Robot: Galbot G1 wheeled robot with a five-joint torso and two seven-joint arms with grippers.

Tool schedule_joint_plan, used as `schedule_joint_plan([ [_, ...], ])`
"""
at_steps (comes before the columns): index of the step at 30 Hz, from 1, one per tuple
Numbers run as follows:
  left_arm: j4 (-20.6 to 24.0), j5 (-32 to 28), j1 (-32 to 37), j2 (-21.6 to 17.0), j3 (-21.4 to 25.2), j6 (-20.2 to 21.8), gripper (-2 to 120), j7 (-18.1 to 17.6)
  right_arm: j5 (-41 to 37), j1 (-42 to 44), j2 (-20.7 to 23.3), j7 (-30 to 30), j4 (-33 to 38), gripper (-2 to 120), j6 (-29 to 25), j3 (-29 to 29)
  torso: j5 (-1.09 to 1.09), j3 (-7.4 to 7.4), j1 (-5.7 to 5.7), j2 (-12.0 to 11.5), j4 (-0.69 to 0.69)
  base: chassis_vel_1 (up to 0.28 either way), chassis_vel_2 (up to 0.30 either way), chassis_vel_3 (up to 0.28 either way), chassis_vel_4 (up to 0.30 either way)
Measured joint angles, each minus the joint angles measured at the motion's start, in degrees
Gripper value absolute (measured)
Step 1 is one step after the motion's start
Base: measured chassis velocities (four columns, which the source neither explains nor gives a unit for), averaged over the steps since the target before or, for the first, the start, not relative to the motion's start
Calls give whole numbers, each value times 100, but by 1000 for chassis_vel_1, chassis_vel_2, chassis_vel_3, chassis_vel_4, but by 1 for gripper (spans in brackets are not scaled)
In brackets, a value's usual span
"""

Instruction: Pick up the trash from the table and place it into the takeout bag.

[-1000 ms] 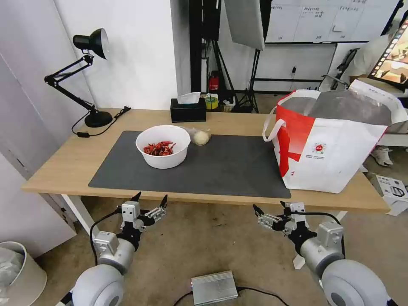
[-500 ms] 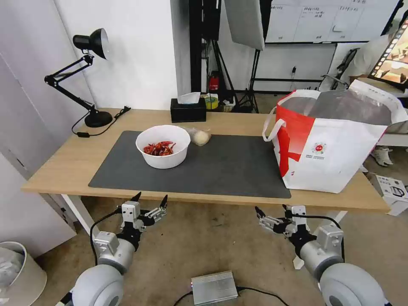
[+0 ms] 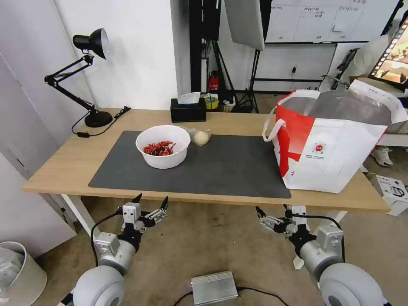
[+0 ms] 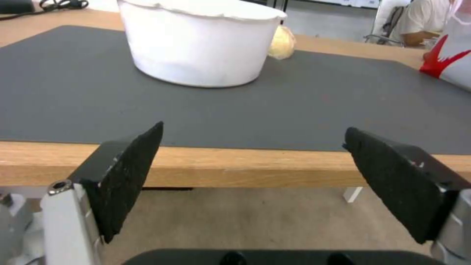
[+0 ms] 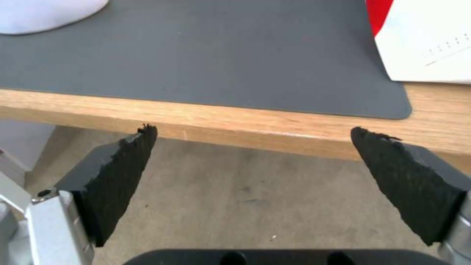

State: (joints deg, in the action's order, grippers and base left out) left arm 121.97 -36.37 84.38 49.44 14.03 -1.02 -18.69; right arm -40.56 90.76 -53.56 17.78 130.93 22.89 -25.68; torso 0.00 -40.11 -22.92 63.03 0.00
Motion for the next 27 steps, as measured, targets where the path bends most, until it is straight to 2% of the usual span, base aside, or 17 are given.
schedule_joint_plan([
  [16, 83, 15, 59, 11, 8, 0, 100, -3, 193, 114, -48, -42, 51, 100, -323, -10, 0, 0, 0, 0, 0, 0, 0, 0, 0],
  [18, 83, 17, 59, 12, 11, 0, 100, -3, 212, 45, -46, -222, -6, 100, -620, 9, 0, 0, 0, 0, -1, 0, 0, 0, 0],
  [22, 84, 17, 59, 12, 14, 0, 100, -4, 213, -57, -33, -408, -60, 100, -801, 27, 0, 0, 0, 0, -1, 0, 0, 0, 0],
  [25, 82, 17, 34, 12, 14, 0, 100, -5, 172, -724, 139, -1070, -442, 100, -1365, 128, 1, -1, 0, 0, 1, 0, 0, 0, 0],
  [27, 78, 17, 15, 6, -2, 0, 100, -6, 129, -904, 190, -1252, -577, 100, -1512, 138, 2, -1, 0, -1, 2, 0, 0, 0, 0],
])
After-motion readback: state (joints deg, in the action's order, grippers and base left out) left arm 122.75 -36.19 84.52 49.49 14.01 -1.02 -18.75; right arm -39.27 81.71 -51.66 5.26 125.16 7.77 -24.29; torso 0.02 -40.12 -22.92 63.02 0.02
